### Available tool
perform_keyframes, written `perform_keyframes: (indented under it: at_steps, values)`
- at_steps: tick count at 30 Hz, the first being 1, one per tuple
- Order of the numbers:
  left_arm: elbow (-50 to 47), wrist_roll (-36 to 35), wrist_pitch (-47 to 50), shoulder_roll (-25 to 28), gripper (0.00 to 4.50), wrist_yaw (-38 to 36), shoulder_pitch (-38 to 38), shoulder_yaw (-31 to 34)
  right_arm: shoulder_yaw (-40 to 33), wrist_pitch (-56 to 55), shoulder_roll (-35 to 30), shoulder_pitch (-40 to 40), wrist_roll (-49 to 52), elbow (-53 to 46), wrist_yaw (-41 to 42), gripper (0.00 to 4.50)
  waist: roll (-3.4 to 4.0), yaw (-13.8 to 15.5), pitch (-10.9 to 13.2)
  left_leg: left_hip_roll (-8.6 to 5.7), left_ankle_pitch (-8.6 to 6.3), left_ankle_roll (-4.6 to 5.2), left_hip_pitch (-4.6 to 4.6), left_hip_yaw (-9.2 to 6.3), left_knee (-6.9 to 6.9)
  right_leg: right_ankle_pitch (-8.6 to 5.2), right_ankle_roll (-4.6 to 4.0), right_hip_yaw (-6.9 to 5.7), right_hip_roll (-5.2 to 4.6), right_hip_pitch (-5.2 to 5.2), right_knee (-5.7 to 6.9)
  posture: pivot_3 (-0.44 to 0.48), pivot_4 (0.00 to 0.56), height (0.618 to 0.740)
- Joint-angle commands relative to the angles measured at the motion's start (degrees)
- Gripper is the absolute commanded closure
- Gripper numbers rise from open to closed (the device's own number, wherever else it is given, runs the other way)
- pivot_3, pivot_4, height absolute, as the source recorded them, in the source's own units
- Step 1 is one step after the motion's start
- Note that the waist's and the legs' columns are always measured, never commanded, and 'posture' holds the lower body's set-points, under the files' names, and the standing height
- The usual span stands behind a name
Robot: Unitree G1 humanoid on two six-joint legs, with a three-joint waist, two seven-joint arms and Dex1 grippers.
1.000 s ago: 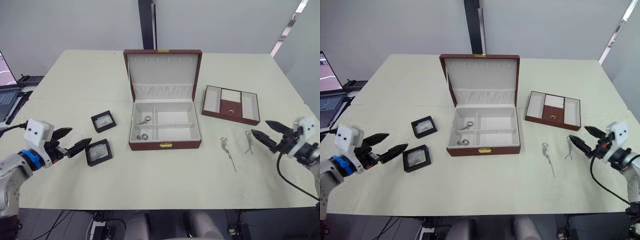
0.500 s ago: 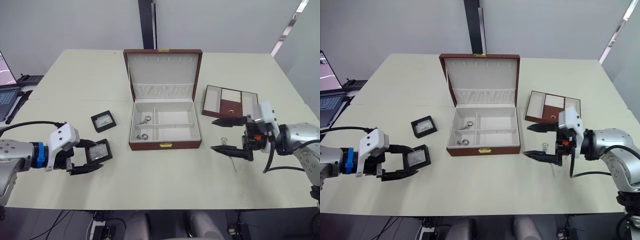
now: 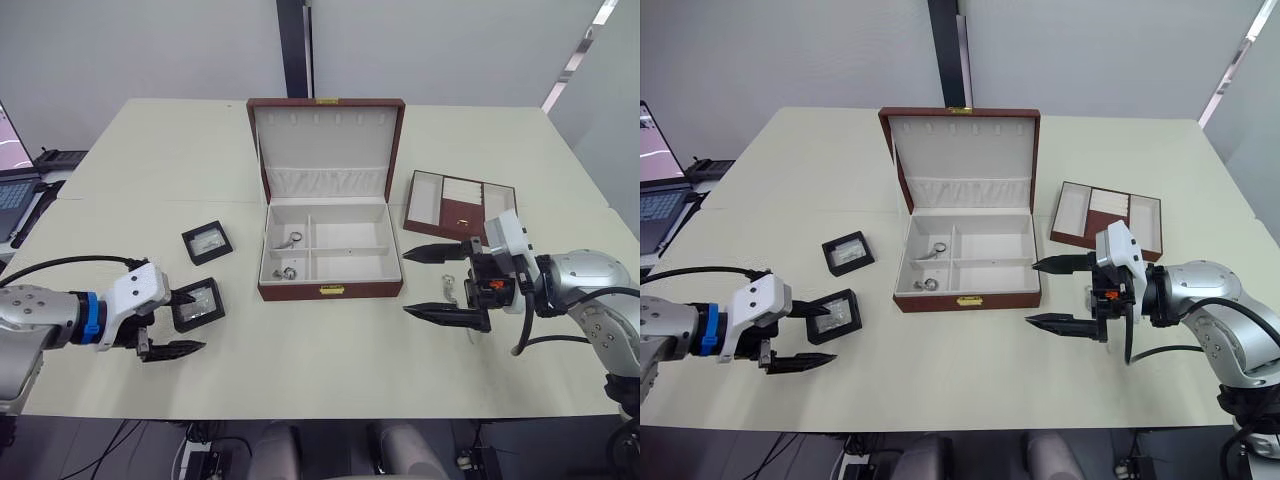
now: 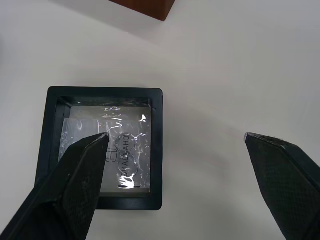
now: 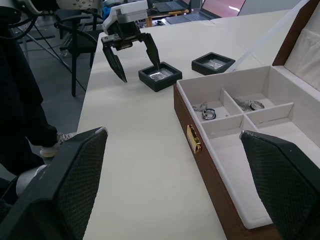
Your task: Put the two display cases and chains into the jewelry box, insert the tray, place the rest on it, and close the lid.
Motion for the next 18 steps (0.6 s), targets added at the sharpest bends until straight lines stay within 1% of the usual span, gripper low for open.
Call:
perform_keyframes:
  at_steps: [1,4,7,10,12,13,14,15,16,18]
  values:
    - [0.40,-0.21,-0.49,-0.43,0.01,0.00,-0.71,0.24,-1.62,-0.77,-0.35,0.35,0.19,-1.48,-0.45,0.00,0.00,0.00,0.00,0.00,0.00,0.00,0.00,0.00,0.00,0.00,0.00,0.00,0.00,0.00,0.00,0.000,0.150,0.740]
    - [0.86,0.16,-0.86,-0.53,0.63,-0.09,-0.92,-0.07,-1.81,-0.90,-0.58,1.10,0.18,-1.72,-0.54,0.00,0.00,0.00,0.00,0.00,0.00,0.00,0.00,0.00,0.00,0.00,0.00,0.00,0.00,0.00,0.00,0.000,0.150,0.740]
    - [1.40,0.51,-1.16,-0.62,1.51,-0.01,-1.02,-0.33,-1.88,-1.14,-0.72,1.62,0.00,-1.72,-0.67,0.00,0.00,-0.02,0.00,0.00,0.00,0.00,0.00,-0.01,0.00,0.00,0.00,0.00,0.00,0.00,0.00,0.000,0.150,0.740]
    - [2.05,1.09,-1.67,-0.69,2.58,0.05,-1.06,-0.67,-1.82,-1.30,-0.69,1.80,-0.12,-1.74,-0.84,0.00,0.00,-0.02,0.00,0.00,0.00,0.00,0.00,-0.01,0.00,0.00,0.00,-0.01,0.00,0.00,0.00,0.000,0.150,0.740]
    - [2.29,1.24,-1.88,-0.66,3.19,0.07,-1.05,-0.81,-1.77,-1.45,-0.68,1.93,-0.26,-1.70,-0.89,0.00,0.00,-0.02,0.00,0.00,0.00,0.00,0.00,-0.01,0.00,0.00,0.00,0.00,0.00,0.00,0.00,0.000,0.150,0.740]
    - [2.49,1.33,-2.02,-0.61,3.62,0.07,-1.10,-0.90,-1.76,-1.53,-0.71,1.97,-0.34,-1.67,-0.87,0.00,0.00,-0.02,0.00,0.00,0.00,0.00,0.00,-0.01,0.00,0.00,0.00,-0.01,0.00,0.00,0.00,0.000,0.150,0.740]
    - [2.76,1.51,-2.22,-0.59,3.84,0.14,-1.18,-1.00,-1.78,-1.59,-0.73,1.99,-0.38,-1.64,-0.88,0.00,0.00,-0.01,0.00,0.00,0.00,0.00,0.00,-0.01,0.00,0.00,0.00,-0.01,0.00,0.00,0.00,0.000,0.150,0.740]
    - [2.99,1.65,-2.38,-0.59,4.19,0.17,-1.28,-1.09,-1.80,-1.64,-0.75,1.98,-0.40,-1.59,-0.87,0.00,0.00,-0.01,0.00,0.00,0.00,0.00,0.00,-0.01,0.00,0.00,0.00,-0.01,0.00,0.00,0.00,0.000,0.150,0.740]
    - [3.24,1.70,-2.49,-0.63,4.43,0.18,-1.41,-1.16,-1.79,-1.70,-0.75,1.94,-0.43,-1.55,-0.90,0.00,0.00,-0.01,0.00,0.00,0.00,0.00,0.00,-0.01,0.00,0.00,0.00,-0.01,0.00,0.00,0.00,0.000,0.150,0.740]
    - [3.58,1.74,-2.73,-0.72,4.49,0.19,-1.66,-1.30,-1.74,-1.82,-0.74,1.84,-0.50,-1.50,-1.00,0.00,0.00,-0.02,0.00,0.00,0.00,0.00,0.00,0.00,0.00,0.00,0.00,0.00,0.00,0.00,0.01,0.000,0.150,0.740]
